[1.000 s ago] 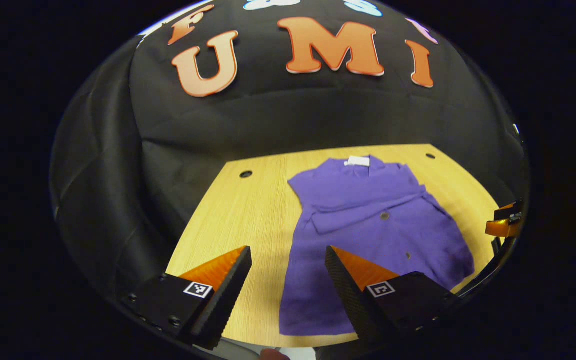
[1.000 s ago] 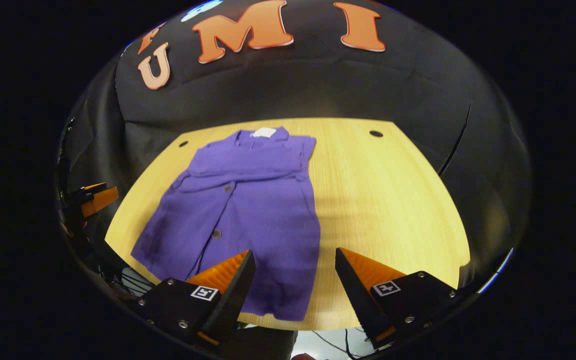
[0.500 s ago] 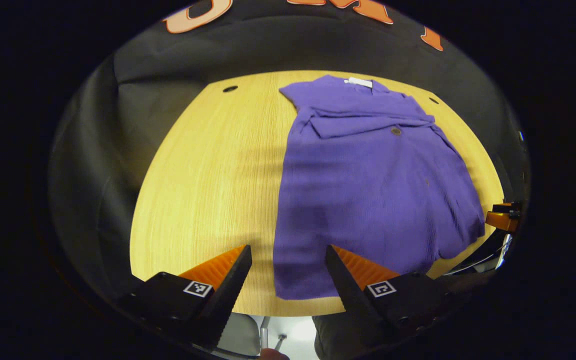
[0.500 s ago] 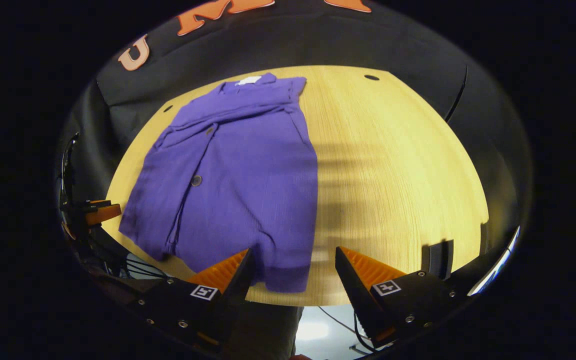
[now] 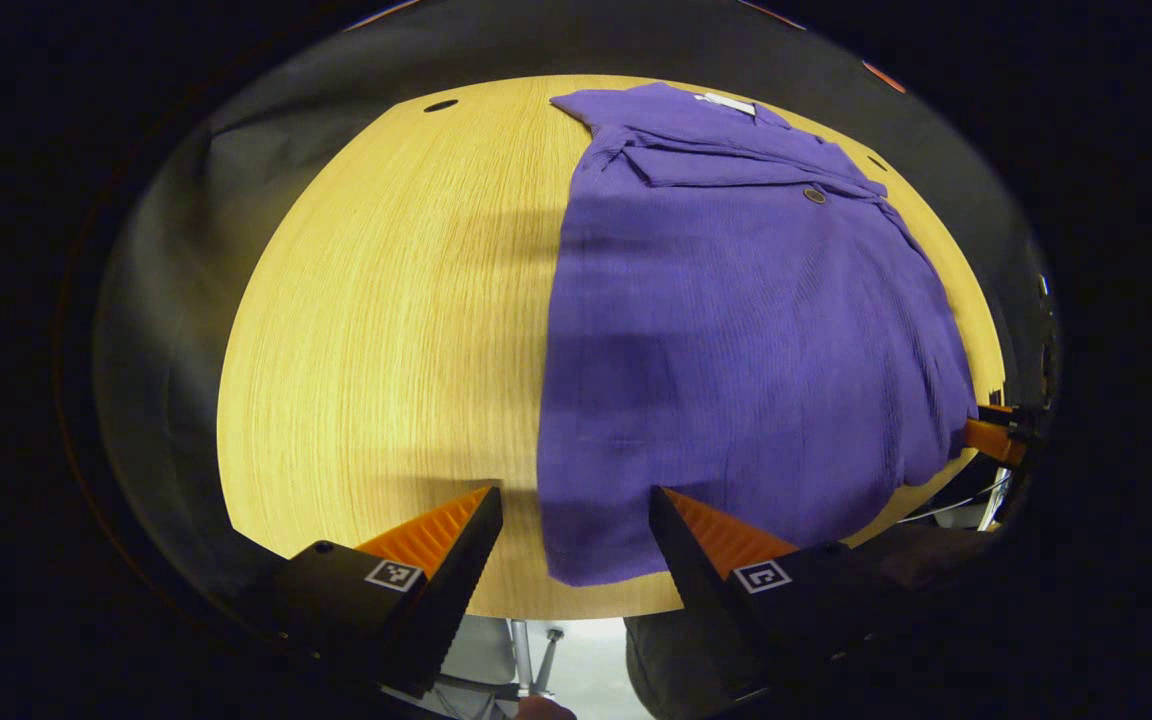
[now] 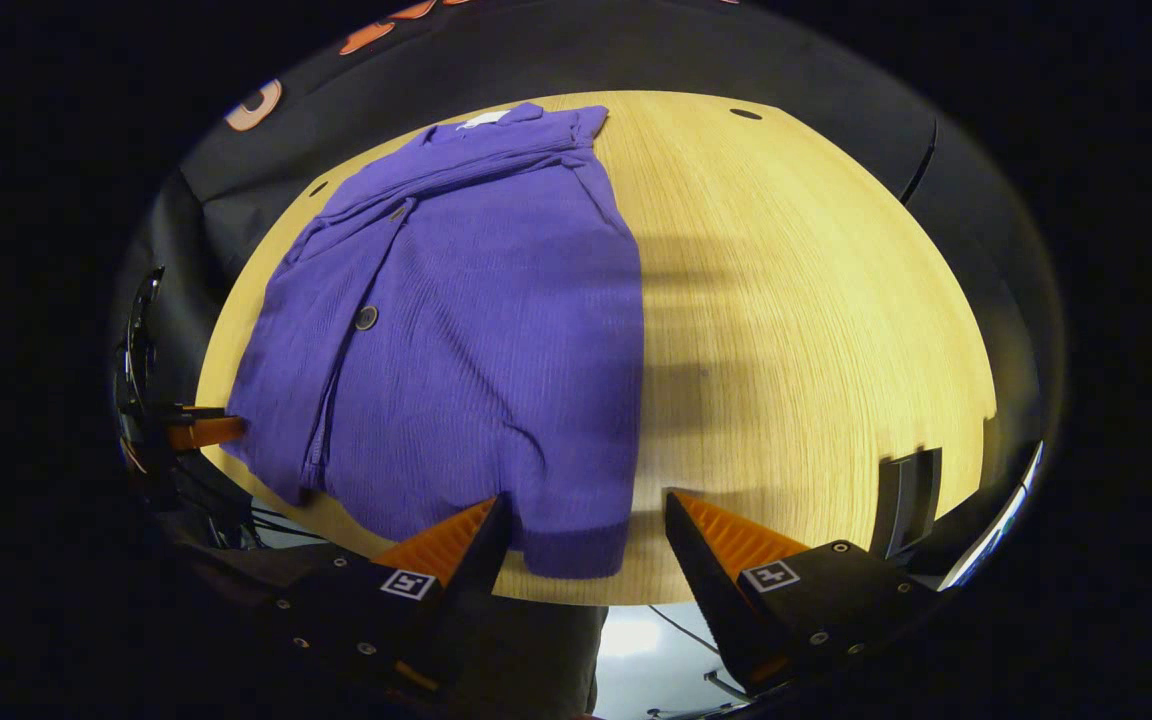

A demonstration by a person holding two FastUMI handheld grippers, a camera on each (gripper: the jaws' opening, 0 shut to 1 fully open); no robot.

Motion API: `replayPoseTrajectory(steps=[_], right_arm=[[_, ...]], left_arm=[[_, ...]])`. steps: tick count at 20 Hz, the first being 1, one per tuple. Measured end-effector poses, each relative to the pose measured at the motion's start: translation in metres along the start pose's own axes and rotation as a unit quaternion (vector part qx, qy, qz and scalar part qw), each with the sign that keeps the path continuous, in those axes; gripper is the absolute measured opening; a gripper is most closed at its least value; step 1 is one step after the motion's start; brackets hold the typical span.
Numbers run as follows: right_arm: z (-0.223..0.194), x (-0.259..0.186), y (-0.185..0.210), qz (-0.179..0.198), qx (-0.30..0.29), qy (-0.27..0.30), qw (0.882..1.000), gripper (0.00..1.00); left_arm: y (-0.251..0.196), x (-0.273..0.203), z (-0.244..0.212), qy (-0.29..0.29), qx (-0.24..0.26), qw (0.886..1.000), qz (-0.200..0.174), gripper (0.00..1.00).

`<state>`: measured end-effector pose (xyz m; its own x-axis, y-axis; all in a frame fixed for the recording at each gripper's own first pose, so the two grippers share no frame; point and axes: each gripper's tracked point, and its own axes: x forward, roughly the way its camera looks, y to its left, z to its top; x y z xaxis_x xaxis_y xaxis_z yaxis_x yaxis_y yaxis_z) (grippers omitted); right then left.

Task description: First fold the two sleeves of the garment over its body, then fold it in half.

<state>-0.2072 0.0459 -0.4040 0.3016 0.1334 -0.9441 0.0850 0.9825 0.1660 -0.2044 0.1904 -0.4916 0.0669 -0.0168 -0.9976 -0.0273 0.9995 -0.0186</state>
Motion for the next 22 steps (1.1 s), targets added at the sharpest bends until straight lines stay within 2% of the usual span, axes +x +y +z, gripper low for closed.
replayPoseTrajectory(steps=[3, 5, 7, 8, 9, 10, 11, 12, 14, 16, 22], right_arm=[[-0.005, 0.002, -0.004, -0.016, -0.008, 0.012, 1.000, 0.94], [-0.007, 0.002, -0.002, -0.019, -0.015, 0.017, 1.000, 0.87], [-0.011, 0.004, 0.002, -0.013, -0.015, 0.030, 0.999, 0.77], [-0.012, 0.002, 0.004, -0.009, -0.006, 0.036, 0.999, 0.68], [-0.013, 0.004, 0.008, -0.002, 0.007, 0.041, 0.999, 0.61], [-0.013, 0.004, 0.011, 0.007, 0.022, 0.044, 0.999, 0.47], [-0.013, 0.004, 0.014, 0.018, 0.039, 0.052, 0.998, 0.39], [-0.014, 0.003, 0.017, 0.027, 0.059, 0.057, 0.996, 0.23], [-0.015, 0.003, 0.020, 0.043, 0.085, 0.071, 0.993, 0.12], [-0.008, -0.003, 0.026, 0.054, 0.101, 0.068, 0.991, 0.08], [0.028, -0.041, 0.032, 0.078, 0.105, 0.036, 0.991, 0.06]], left_arm=[[-0.004, 0.001, 0.003, 0.005, 0.002, 1.000, -0.002, 0.98], [-0.012, 0.000, -0.003, 0.019, 0.007, 1.000, -0.002, 0.99], [-0.022, -0.004, -0.008, 0.032, 0.013, 0.999, -0.003, 0.98], [-0.026, -0.006, -0.011, 0.034, 0.019, 0.999, -0.004, 0.95], [-0.029, -0.006, -0.011, 0.036, 0.027, 0.999, -0.007, 0.87], [-0.031, -0.007, -0.011, 0.044, 0.033, 0.998, -0.010, 0.79], [-0.031, -0.007, -0.012, 0.057, 0.032, 0.998, -0.011, 0.65], [-0.031, -0.007, -0.012, 0.067, 0.025, 0.997, -0.013, 0.56], [-0.032, -0.006, -0.009, 0.087, -0.002, 0.996, -0.023, 0.22], [-0.037, -0.007, -0.006, 0.106, -0.031, 0.993, -0.043, 0.10], [-0.050, -0.040, 0.034, 0.073, -0.018, 0.995, -0.072, 0.10]])
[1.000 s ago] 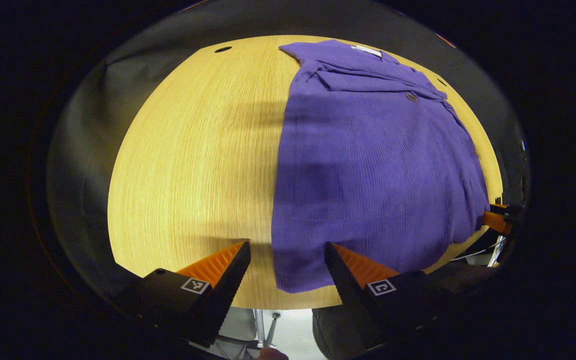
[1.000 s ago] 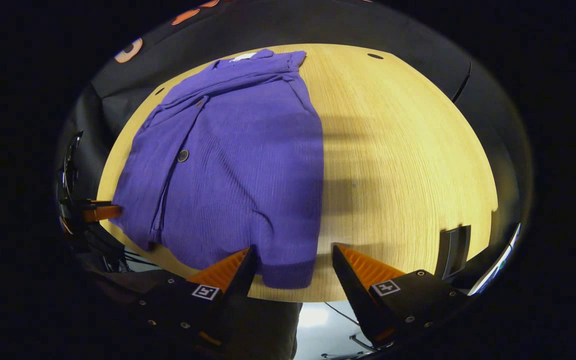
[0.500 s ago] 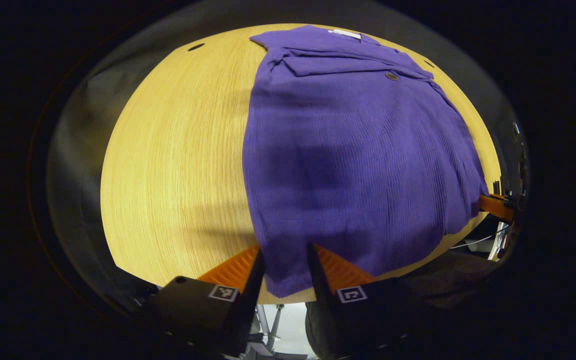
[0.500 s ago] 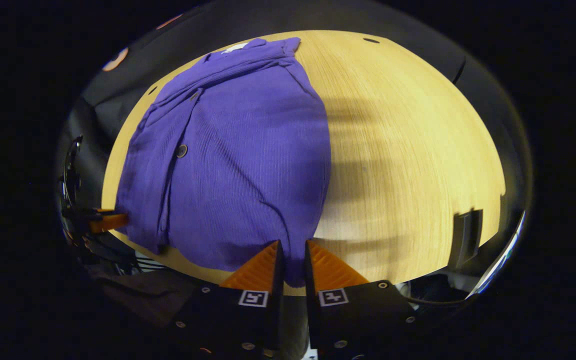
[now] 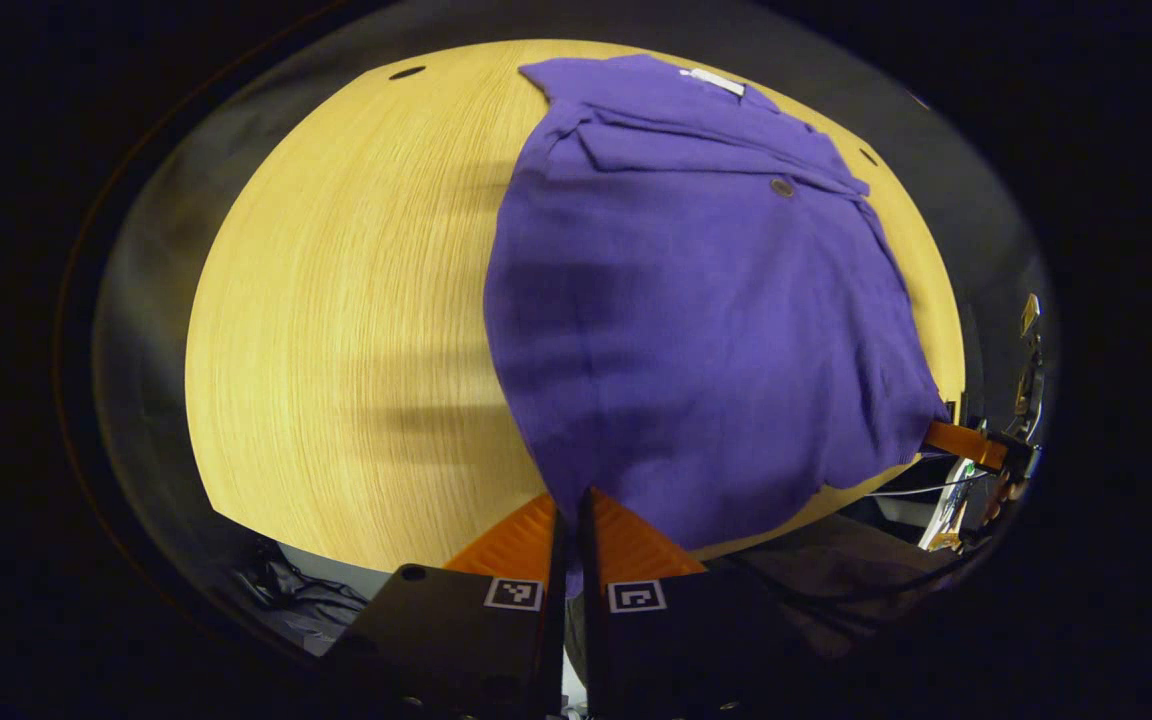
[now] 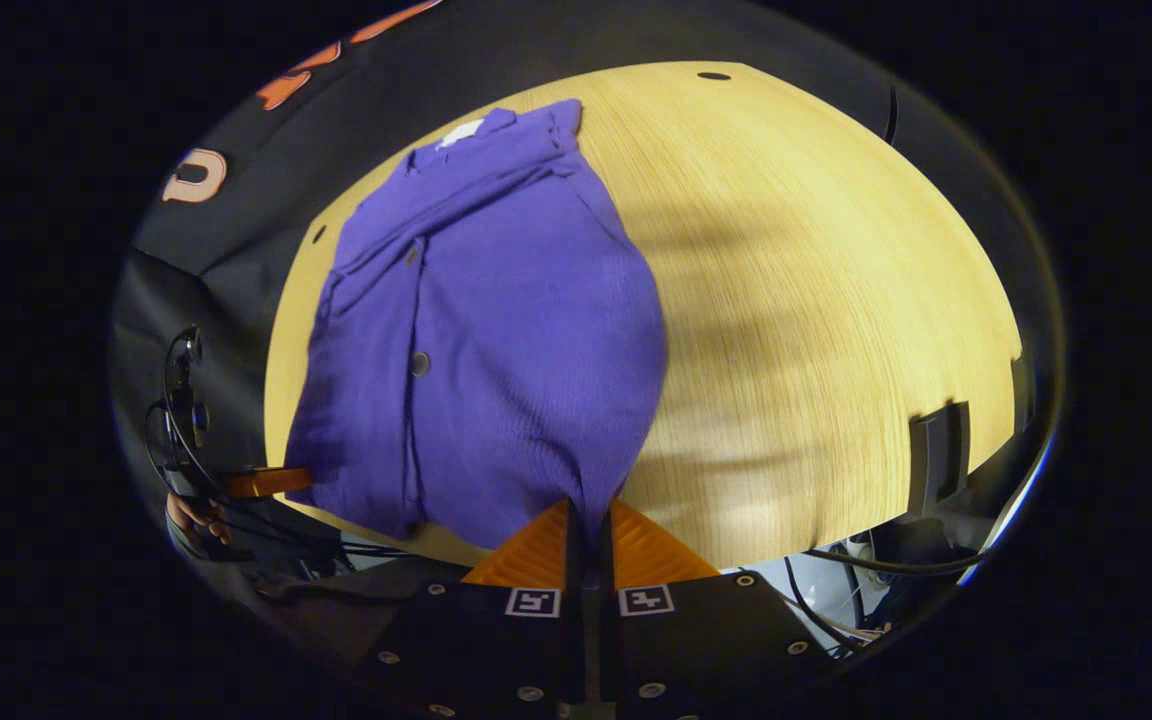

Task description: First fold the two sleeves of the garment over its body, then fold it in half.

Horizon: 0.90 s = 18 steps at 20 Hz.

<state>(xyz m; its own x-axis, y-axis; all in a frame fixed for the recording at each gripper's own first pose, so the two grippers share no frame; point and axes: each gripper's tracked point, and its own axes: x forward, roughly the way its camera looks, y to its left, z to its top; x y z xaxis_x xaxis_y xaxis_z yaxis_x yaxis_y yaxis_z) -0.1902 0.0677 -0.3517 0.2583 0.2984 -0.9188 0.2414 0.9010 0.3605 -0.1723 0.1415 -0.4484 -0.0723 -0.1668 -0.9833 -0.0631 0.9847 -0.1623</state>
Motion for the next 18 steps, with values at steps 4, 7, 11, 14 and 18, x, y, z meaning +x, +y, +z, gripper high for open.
replayPoseTrajectory(steps=[4, 7, 11, 14, 18], right_arm=[[0.025, -0.026, 0.021, 0.008, -0.015, -0.025, 1.000, 0.06], [0.045, -0.046, 0.042, 0.015, -0.023, -0.045, 0.999, 0.06], [0.077, -0.069, 0.066, 0.012, -0.026, -0.082, 0.996, 0.06], [0.096, -0.080, 0.082, -0.002, -0.029, -0.102, 0.994, 0.06], [0.127, -0.088, 0.099, -0.024, -0.039, -0.126, 0.991, 0.06]], left_arm=[[-0.021, -0.039, 0.031, -0.043, 0.022, 0.998, -0.029, 0.10], [-0.031, -0.062, 0.057, -0.071, 0.052, 0.995, -0.048, 0.10], [-0.039, -0.086, 0.093, -0.101, 0.090, 0.988, -0.069, 0.10], [-0.038, -0.098, 0.127, -0.120, 0.117, 0.983, -0.078, 0.10], [-0.035, -0.110, 0.171, -0.138, 0.147, 0.976, -0.089, 0.10]])
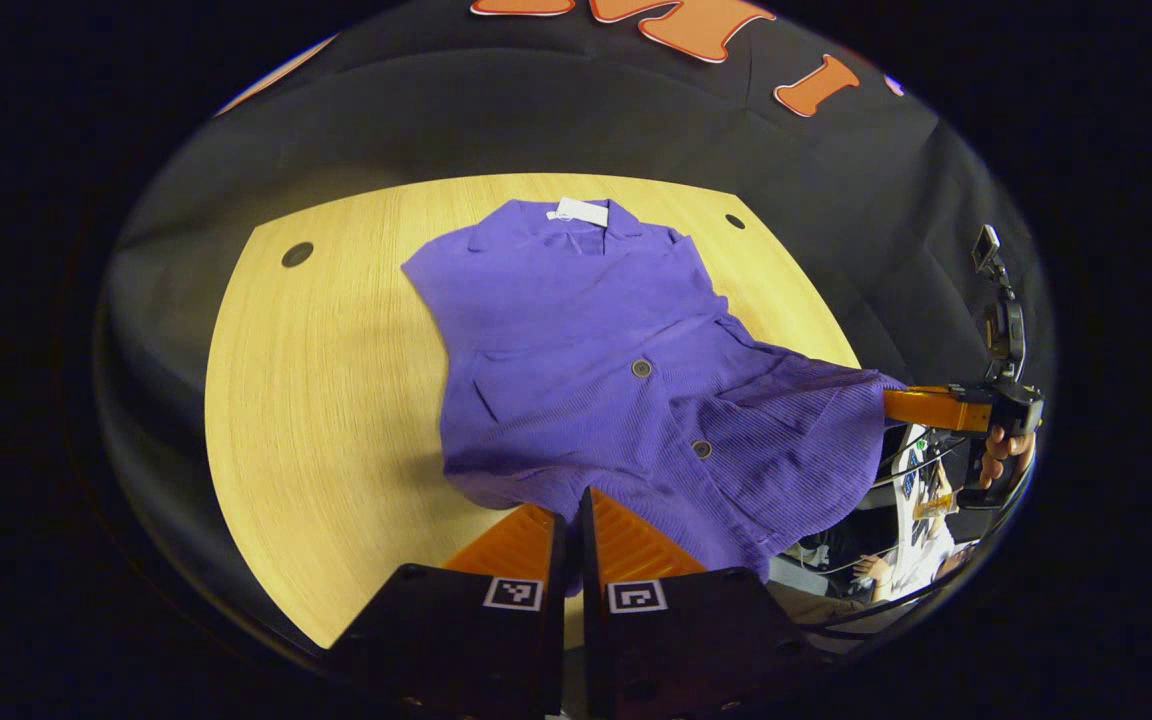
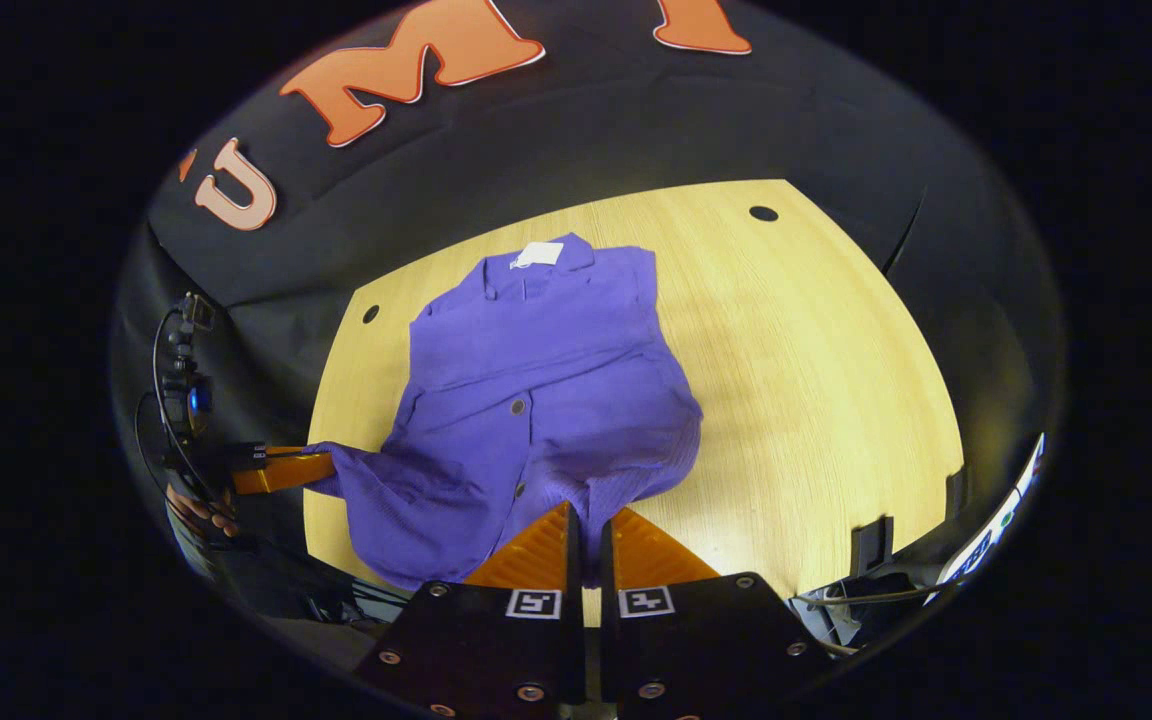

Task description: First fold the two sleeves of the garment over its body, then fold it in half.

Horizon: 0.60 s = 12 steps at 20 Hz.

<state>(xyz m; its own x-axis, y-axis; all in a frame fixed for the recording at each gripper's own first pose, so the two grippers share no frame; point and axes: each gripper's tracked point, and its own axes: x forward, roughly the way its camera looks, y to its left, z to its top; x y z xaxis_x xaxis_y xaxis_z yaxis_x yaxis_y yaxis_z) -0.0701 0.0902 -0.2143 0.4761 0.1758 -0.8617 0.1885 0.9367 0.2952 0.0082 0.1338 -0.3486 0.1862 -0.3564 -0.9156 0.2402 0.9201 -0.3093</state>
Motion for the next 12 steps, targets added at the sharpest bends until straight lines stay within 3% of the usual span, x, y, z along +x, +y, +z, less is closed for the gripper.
replayPoseTrajectory(steps=[5, 12], right_arm=[[0.052, 0.012, 0.007, 0.001, -0.018, -0.007, 1.000, 0.06], [0.137, 0.058, -0.003, 0.035, -0.049, 0.005, 0.998, 0.06]], left_arm=[[0.015, -0.002, 0.071, -0.019, 0.026, 0.999, 0.008, 0.10], [0.042, 0.016, 0.157, -0.018, 0.046, 0.997, 0.057, 0.10]])
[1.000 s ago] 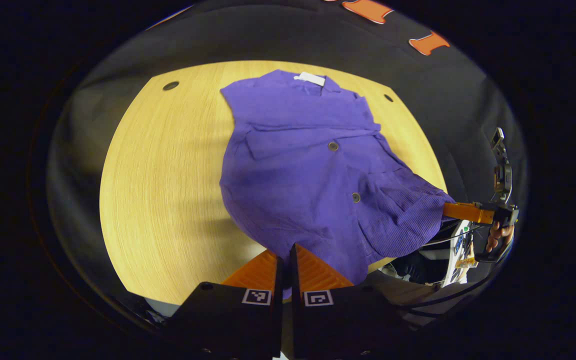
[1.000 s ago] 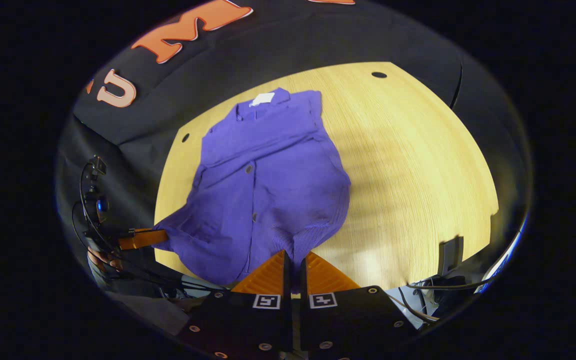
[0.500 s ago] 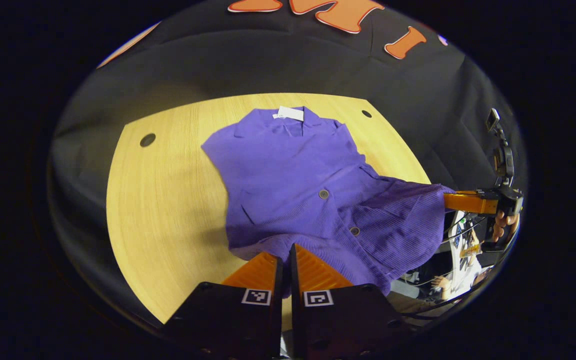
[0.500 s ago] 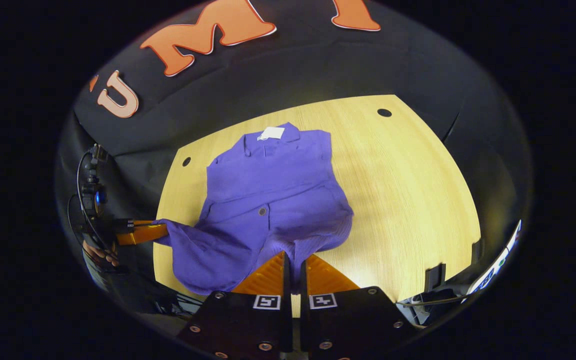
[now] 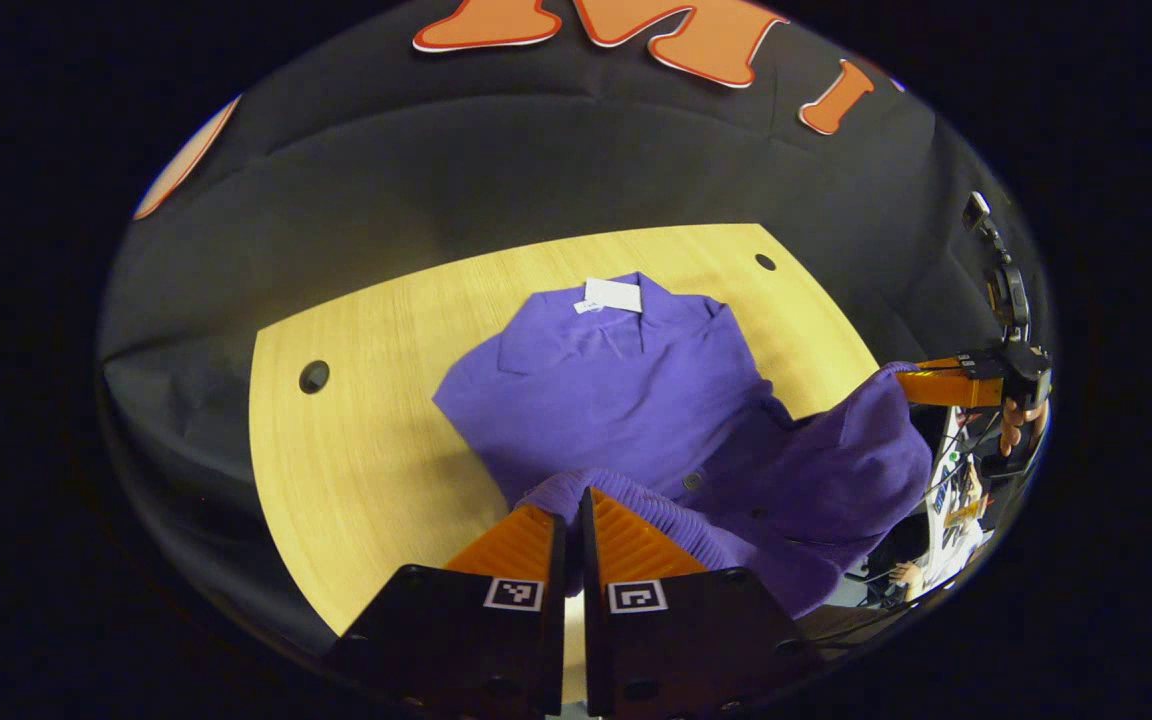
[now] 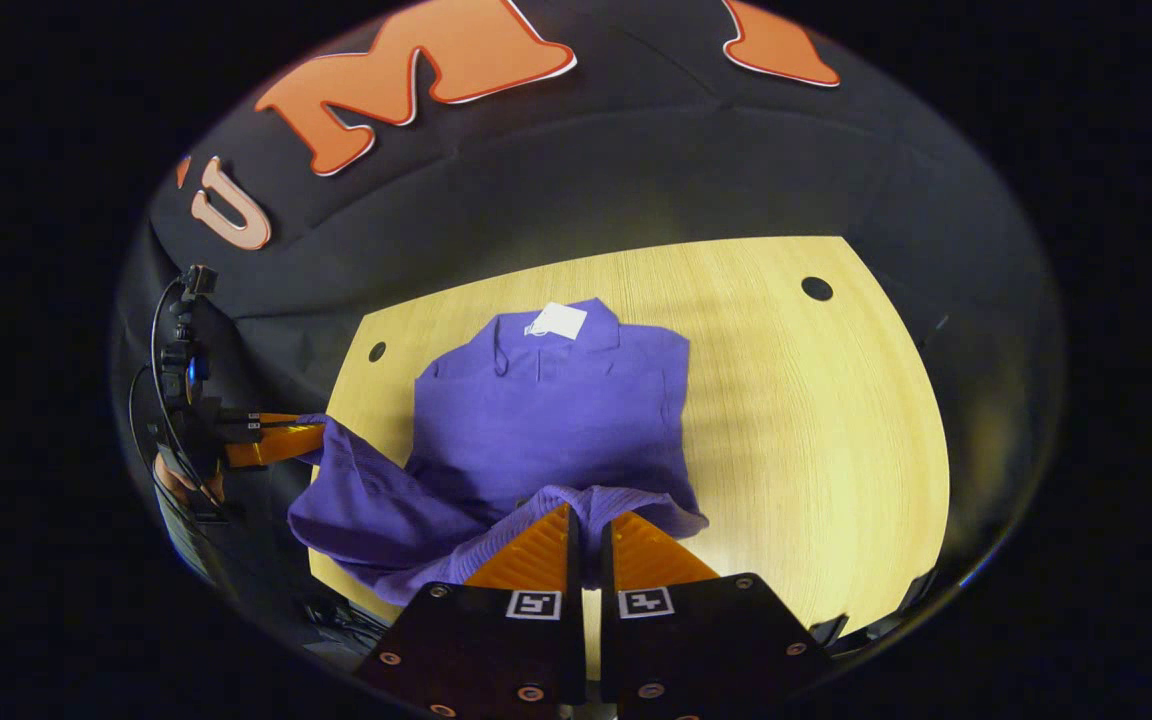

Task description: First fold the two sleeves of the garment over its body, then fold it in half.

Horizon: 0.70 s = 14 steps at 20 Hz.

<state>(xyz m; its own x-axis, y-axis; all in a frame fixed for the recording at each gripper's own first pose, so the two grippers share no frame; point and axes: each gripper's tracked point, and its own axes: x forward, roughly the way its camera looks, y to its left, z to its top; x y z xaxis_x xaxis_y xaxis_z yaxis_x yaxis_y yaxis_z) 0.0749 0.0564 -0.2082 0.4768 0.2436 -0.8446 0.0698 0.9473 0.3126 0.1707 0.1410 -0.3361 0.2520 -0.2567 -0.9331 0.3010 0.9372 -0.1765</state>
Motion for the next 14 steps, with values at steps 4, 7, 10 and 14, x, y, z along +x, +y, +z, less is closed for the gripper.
replayPoseTrajectory(steps=[4, 7, 10, 14], right_arm=[[0.041, 0.038, -0.023, 0.005, -0.022, 0.016, 1.000, 0.06], [0.064, 0.068, -0.037, 0.012, -0.024, 0.032, 0.999, 0.06], [0.078, 0.100, -0.048, 0.015, -0.023, 0.047, 0.998, 0.06], [0.090, 0.132, -0.054, 0.029, -0.006, 0.063, 0.998, 0.06]], left_arm=[[0.025, 0.026, 0.043, 0.012, -0.011, 1.000, 0.022, 0.10], [0.043, 0.056, 0.063, 0.030, -0.012, 0.999, 0.043, 0.10], [0.059, 0.080, 0.077, 0.037, -0.003, 0.997, 0.073, 0.10], [0.067, 0.091, 0.088, 0.017, -0.001, 0.995, 0.095, 0.10]])
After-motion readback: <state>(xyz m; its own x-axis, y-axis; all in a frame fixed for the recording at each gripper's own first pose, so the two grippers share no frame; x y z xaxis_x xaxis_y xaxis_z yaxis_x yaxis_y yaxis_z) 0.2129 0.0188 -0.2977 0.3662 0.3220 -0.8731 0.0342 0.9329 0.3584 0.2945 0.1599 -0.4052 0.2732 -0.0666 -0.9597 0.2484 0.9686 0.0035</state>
